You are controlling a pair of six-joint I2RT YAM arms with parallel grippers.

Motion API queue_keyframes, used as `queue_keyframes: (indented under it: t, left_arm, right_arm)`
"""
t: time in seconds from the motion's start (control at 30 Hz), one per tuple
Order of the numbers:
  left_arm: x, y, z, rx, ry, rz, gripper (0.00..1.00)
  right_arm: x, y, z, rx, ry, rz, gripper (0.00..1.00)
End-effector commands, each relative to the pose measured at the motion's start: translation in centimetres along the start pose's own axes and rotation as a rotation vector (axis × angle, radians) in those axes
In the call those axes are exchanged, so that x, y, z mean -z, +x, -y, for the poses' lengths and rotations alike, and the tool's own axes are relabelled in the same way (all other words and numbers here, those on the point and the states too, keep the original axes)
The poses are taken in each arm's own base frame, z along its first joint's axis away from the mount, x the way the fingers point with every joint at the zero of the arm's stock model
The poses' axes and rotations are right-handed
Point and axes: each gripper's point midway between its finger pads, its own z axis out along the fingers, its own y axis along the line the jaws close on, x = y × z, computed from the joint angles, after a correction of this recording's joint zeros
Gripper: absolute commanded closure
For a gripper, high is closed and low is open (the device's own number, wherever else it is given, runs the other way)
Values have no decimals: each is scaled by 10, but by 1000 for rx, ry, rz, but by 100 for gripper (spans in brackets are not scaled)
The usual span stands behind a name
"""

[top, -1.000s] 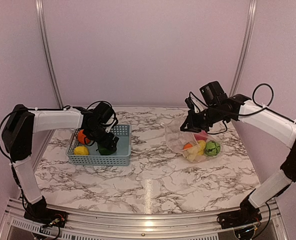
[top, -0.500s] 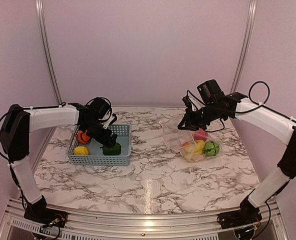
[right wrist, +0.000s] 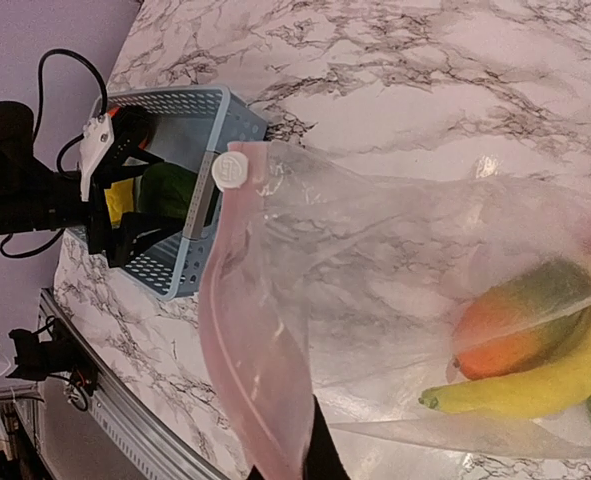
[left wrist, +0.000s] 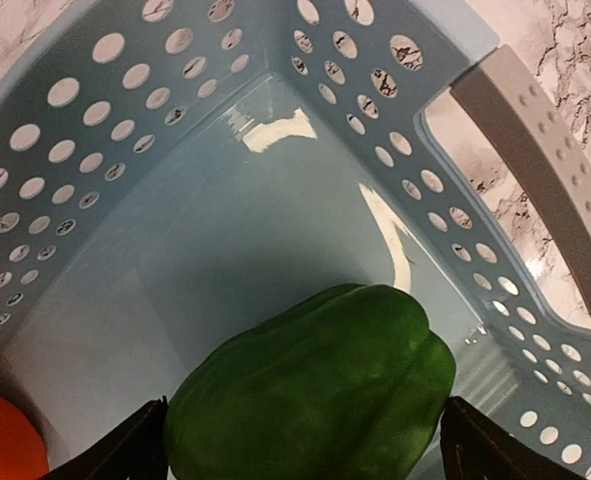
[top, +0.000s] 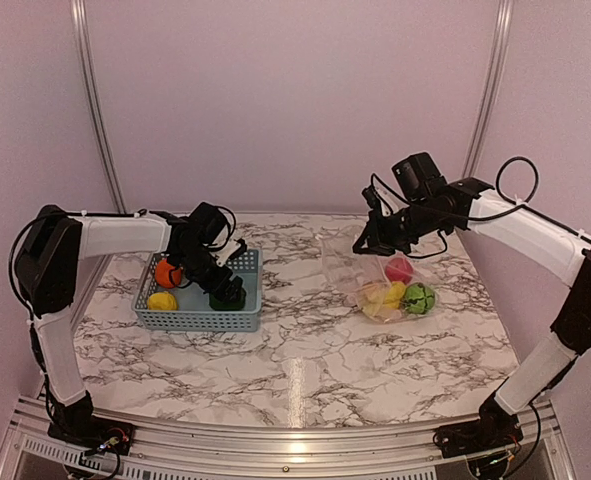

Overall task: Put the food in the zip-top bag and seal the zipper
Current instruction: Move the fake vegetable to the bin.

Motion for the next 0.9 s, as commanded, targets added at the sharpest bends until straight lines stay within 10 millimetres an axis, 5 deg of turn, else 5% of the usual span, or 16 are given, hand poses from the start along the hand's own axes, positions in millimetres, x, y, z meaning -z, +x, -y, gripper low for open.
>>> queue_keyframes:
  t: [0.0, 0.2, 0.37, 0.47, 0.6, 0.87]
  left_arm:
    - [11, 2, -33, -18, -176, -11, 5]
    - [26, 13, -77, 242, -314, -47, 15]
    - [34, 15, -49, 398, -144, -49, 15]
    - [51, 6, -35, 380, -76, 8, 1]
    - [71, -1, -55, 326, -199, 66, 1]
    - [40, 7, -76, 327, -309, -96, 2]
  right_arm:
    - [6, -6, -13, 7, -33, 18, 100]
    - [2, 3, -9, -7, -41, 11, 100]
    - [1, 1, -9, -5, -41, 15, 100]
    - [-1, -1, -11, -7, -48, 17, 100]
    - [-3, -3, -13, -4, -59, 15, 100]
    - [-4, -8, -16, -2, -64, 9, 100]
